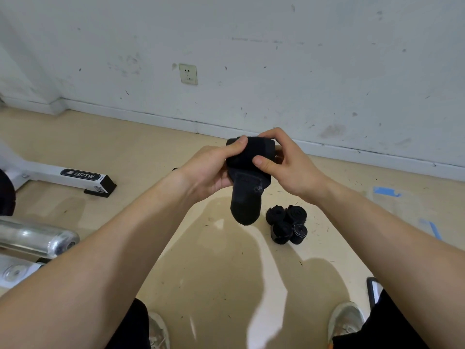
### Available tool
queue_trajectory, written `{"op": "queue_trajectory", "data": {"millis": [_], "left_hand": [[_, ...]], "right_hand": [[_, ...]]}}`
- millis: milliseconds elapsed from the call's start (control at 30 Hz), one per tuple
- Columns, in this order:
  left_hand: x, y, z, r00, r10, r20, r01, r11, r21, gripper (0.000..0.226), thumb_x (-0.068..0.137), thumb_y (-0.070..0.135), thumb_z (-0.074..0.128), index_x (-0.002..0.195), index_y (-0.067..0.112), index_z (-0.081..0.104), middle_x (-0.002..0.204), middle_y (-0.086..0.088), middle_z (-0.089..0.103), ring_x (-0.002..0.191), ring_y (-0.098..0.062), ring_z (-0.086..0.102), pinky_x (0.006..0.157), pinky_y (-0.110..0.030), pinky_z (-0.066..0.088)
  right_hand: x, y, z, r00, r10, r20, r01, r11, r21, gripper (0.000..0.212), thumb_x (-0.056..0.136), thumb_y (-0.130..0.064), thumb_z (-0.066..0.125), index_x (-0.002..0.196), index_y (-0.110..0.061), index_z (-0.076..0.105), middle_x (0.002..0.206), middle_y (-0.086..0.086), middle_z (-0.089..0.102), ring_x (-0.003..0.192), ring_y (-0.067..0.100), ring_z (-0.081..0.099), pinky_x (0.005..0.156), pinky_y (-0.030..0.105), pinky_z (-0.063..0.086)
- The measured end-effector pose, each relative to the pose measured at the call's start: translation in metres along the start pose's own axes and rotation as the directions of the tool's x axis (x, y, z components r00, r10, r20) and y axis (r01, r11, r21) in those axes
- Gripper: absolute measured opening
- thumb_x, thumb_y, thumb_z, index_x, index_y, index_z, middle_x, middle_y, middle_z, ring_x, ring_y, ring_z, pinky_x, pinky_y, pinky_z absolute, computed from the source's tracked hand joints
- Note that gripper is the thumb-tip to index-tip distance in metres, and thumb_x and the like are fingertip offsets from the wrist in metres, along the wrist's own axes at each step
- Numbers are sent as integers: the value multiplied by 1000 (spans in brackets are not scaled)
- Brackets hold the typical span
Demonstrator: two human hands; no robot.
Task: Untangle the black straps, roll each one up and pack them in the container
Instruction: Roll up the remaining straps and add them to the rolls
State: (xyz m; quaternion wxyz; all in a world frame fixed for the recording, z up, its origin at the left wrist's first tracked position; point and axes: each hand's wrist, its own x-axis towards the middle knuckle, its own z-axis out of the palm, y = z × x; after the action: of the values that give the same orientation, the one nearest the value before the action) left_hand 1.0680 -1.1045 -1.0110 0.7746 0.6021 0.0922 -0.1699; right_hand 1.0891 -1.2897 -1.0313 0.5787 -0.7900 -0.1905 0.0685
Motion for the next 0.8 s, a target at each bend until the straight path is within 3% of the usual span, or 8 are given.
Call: {"op": "queue_trajectory", "data": {"millis": [67,167,267,333,533,800], "left_hand": [[1,-1,-2,999,16,-33,-16,1000,16,33,97,29,68,114,1,71,95,-9,77,95,-22,76,88,-36,62],[1,-2,-4,999,42,-33,-42,999,18,30,97,25,69,114,0,71,98,-11,77,96,-23,76,86,-36,63],[0,0,-4,997,72,-34,-71,997,15,24,97,18,69,116,3,68,101,-10,75,93,-20,76,79,-34,63],[0,0,-5,996,82,-46,-81,997,19,33,94,16,72,124,4,64,108,-11,73,95,-21,76,78,-35,63],[1,1,-8,997,71,-26,-70,997,45,47,89,7,76,134,9,59,122,-15,71,104,-29,75,81,-39,63],[-1,0,-11,998,-39,44,37,998,42,31,94,19,71,121,3,71,112,-16,75,108,-31,74,92,-38,61]], "right_hand": [[0,1,0,1000,15,9,-15,1000,5,39,83,-36,71,117,-27,53,100,5,66,94,28,63,85,50,57],[2,1,-3,995,90,45,-94,990,103,39,86,-31,77,120,-29,56,112,12,66,101,24,67,80,43,62],[1,-6,-3,972,205,113,-230,931,283,27,98,-35,65,122,-25,60,106,6,65,90,25,71,75,36,60],[1,-8,-1,964,249,97,-267,899,347,30,100,-40,59,122,-20,63,104,4,65,85,25,71,72,34,58],[3,-4,0,952,287,109,-304,836,457,27,99,-24,63,125,-16,62,102,6,70,85,26,72,72,31,57],[3,0,2,962,265,61,-264,858,440,31,96,-8,67,125,-17,61,100,18,68,90,29,71,75,33,57]]}}
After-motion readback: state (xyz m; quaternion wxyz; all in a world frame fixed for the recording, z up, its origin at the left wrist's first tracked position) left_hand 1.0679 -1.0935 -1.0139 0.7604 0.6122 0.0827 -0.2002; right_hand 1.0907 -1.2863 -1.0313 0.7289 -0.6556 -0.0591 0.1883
